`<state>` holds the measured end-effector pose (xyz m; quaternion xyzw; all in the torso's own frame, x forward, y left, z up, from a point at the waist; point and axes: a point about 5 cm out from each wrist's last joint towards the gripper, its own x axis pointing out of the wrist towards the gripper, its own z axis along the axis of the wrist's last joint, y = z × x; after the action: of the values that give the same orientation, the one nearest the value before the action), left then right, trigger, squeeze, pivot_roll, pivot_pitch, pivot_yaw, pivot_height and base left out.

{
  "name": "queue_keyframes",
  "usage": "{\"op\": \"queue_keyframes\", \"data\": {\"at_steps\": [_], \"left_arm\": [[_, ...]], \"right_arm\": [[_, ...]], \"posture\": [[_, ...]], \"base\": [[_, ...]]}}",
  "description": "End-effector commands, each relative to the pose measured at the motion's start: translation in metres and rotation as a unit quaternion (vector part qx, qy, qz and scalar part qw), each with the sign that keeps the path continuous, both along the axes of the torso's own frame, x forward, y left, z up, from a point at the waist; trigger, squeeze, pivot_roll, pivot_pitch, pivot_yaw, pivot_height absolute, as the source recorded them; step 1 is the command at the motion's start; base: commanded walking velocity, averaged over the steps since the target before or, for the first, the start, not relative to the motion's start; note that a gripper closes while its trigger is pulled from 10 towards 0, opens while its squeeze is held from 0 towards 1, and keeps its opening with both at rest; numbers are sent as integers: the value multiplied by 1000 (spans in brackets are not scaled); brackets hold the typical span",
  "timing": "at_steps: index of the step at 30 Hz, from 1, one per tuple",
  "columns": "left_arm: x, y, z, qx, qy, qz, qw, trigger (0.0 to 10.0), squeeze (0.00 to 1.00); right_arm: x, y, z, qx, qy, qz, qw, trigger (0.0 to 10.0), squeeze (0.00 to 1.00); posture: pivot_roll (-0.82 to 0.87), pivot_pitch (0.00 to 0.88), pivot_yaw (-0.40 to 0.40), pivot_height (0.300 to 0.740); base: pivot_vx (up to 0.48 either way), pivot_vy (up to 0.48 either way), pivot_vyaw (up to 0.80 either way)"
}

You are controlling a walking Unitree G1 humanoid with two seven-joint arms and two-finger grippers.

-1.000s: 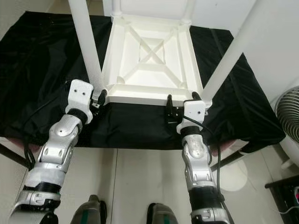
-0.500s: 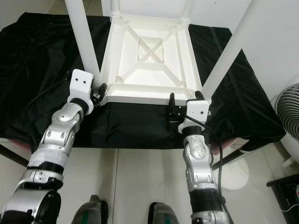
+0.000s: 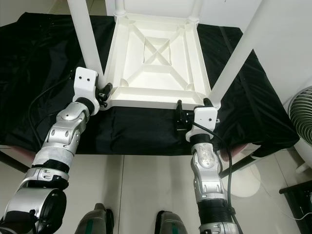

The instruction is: Building children table

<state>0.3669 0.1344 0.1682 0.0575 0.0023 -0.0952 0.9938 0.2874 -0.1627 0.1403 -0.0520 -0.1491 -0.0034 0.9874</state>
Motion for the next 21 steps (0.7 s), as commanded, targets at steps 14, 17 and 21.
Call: {"op": "queue_keyframes", "data": {"at_steps": [14,17,21], "left_arm": [[-34,74,-11,32,2,150,988,0,0],[-46,92,-7,38,-5,176,984,0,0],[-59,105,0,41,-17,199,979,0,0]], "right_arm": [[-3,-3,-3,-4,9,-6,1000,10000,0],[-1,-1,-3,-6,10,-1,1000,10000,0],[1,0,-2,-8,11,8,1000,10000,0]], "posture": [[42,98,-19,740],[54,101,-29,740],[63,104,-41,740]], "base": [[0,0,0],[0,0,0],[0,0,0]]}}
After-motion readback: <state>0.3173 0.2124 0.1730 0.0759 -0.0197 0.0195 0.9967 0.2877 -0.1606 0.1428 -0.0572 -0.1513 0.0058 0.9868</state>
